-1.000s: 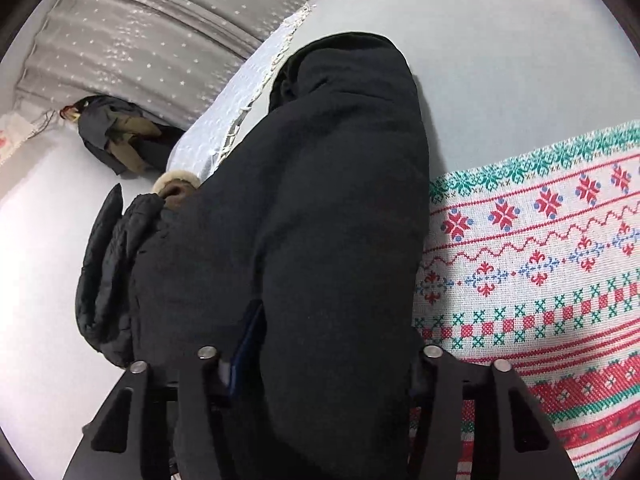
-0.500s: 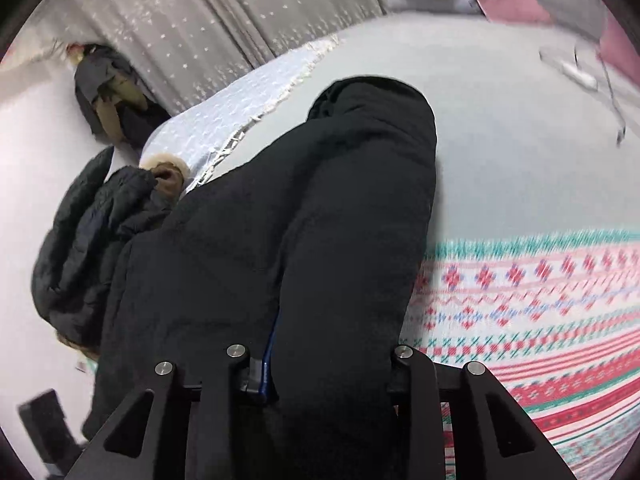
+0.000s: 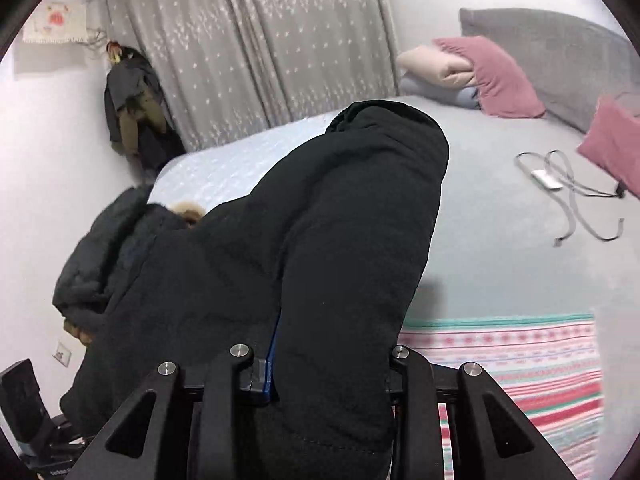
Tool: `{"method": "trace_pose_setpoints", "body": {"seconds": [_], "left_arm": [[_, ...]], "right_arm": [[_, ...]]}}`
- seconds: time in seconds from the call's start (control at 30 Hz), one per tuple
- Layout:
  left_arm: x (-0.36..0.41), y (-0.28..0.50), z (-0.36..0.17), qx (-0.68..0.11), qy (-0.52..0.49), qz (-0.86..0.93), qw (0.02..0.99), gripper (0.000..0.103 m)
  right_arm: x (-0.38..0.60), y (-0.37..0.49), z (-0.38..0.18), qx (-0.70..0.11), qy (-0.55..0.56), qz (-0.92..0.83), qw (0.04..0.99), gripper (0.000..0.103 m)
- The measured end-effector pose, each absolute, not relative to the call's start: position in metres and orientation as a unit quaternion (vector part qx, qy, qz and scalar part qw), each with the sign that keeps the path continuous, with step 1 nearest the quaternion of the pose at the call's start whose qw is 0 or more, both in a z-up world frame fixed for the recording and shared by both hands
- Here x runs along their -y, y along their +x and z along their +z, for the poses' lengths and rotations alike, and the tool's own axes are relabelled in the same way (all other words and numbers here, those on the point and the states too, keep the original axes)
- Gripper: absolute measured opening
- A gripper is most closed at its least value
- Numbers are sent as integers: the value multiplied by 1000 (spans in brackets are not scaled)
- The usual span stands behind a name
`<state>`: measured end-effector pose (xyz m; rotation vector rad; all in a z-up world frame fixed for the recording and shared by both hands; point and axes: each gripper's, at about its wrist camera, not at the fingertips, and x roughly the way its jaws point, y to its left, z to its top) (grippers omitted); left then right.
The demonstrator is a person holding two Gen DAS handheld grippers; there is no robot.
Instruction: Fold large clothes
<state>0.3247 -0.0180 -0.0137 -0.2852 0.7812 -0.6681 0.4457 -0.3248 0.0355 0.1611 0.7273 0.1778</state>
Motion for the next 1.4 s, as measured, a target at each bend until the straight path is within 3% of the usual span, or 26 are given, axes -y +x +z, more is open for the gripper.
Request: {"method": "trace_pose_setpoints", "body": {"seconds": [0.23, 0.63, 0.8, 0.9, 0.97, 1.07, 1.23, 1.4], "left_arm": [[152, 296, -18, -395, -105, -382, 829, 38], [298, 272, -83, -454, -74, -410, 788, 38], [303, 261, -112, -466, -64, -416, 778, 42], [296, 254, -122, -461, -76, -428, 774, 48], [290, 256, -121, -469, -85, -433, 765, 53], [276, 259, -114, -480, -94, -445, 750, 55], [243, 259, -95, -478, -96, -466, 739, 56], [191, 259, -54, -415, -108, -457, 780, 56]], "right_arm": [[460, 387, 52, -370, 73, 21, 926, 31], [659, 352, -40, -441, 122, -16, 889, 31], [695, 353, -81, -456, 179, 14, 872, 37], [713, 354, -116, -478, 206, 8, 854, 55], [722, 353, -124, -470, 241, 3, 849, 62], [715, 350, -110, -479, 187, -33, 857, 74], [696, 320, -64, -448, 132, -95, 879, 75], [655, 242, -32, -371, 98, -119, 916, 73]]}}
